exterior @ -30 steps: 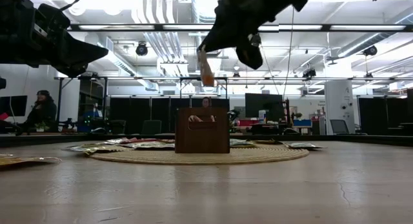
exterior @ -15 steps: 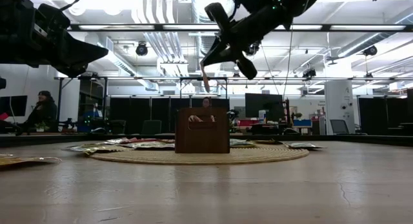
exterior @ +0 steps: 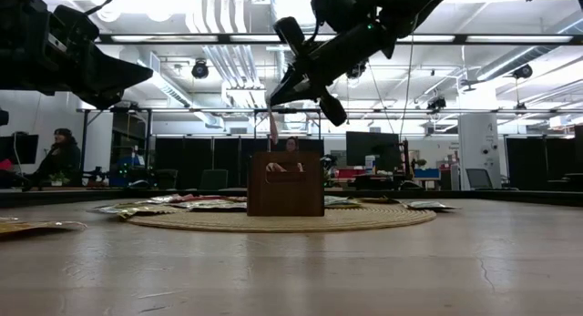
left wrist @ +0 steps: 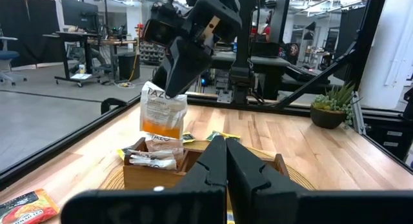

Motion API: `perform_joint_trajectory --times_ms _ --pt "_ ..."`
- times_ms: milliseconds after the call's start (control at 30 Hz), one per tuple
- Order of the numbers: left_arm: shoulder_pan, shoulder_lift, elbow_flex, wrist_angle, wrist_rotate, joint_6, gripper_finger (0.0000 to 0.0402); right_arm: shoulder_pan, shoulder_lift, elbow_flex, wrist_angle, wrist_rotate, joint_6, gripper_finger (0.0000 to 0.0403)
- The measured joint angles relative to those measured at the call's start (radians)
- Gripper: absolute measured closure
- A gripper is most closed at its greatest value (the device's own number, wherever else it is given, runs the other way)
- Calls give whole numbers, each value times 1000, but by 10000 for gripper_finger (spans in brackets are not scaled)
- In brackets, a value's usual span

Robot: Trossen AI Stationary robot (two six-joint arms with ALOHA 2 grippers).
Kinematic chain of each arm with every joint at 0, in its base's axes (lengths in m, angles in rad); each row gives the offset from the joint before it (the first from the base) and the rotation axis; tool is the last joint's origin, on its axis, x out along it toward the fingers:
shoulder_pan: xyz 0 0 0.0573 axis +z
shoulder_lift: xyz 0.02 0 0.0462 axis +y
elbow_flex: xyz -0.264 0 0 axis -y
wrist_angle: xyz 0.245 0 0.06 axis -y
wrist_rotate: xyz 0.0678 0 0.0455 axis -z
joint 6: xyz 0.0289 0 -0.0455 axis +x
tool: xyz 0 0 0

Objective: Pick & Place Tea
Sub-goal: Put the white tea bag into the top section of the wooden organizer

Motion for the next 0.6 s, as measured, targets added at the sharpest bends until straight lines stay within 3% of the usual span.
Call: perform_joint_trajectory --times_ms 600 --pt "0 0 0 0 0 0 402 -47 54 -14 -91 -56 24 395"
